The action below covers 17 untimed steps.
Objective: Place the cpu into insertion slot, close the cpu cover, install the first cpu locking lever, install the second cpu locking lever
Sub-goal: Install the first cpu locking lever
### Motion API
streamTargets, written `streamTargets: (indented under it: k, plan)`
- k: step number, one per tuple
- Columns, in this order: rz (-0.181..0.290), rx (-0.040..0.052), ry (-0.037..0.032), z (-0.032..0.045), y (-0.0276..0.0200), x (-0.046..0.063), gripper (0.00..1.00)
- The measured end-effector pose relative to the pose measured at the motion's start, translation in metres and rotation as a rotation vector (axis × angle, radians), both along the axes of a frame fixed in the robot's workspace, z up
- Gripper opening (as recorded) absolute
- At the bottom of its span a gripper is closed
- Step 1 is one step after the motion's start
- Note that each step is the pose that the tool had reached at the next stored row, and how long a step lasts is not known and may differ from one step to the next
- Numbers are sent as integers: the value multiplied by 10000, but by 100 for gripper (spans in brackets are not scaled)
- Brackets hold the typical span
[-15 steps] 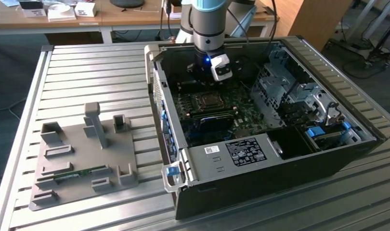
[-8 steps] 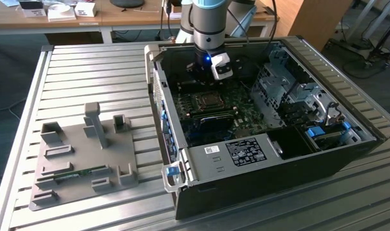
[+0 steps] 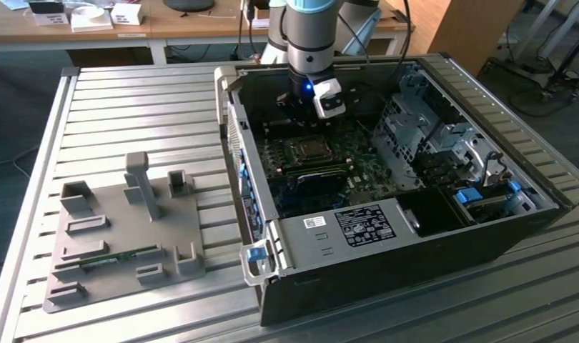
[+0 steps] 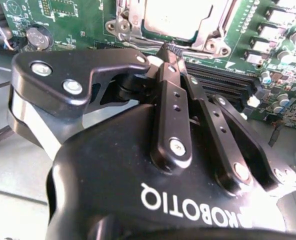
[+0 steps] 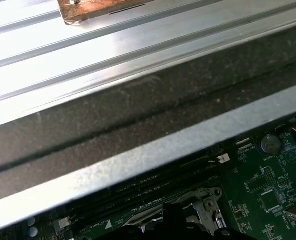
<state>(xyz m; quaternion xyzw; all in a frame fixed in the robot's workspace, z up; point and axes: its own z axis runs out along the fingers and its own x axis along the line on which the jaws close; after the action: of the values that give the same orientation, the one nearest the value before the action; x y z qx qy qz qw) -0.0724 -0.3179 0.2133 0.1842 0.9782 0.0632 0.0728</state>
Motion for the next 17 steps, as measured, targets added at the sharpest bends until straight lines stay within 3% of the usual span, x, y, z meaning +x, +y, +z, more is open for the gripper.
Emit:
streamTargets:
  k: [17]
  plan:
    - [0,4,-4,41,1,1,11]
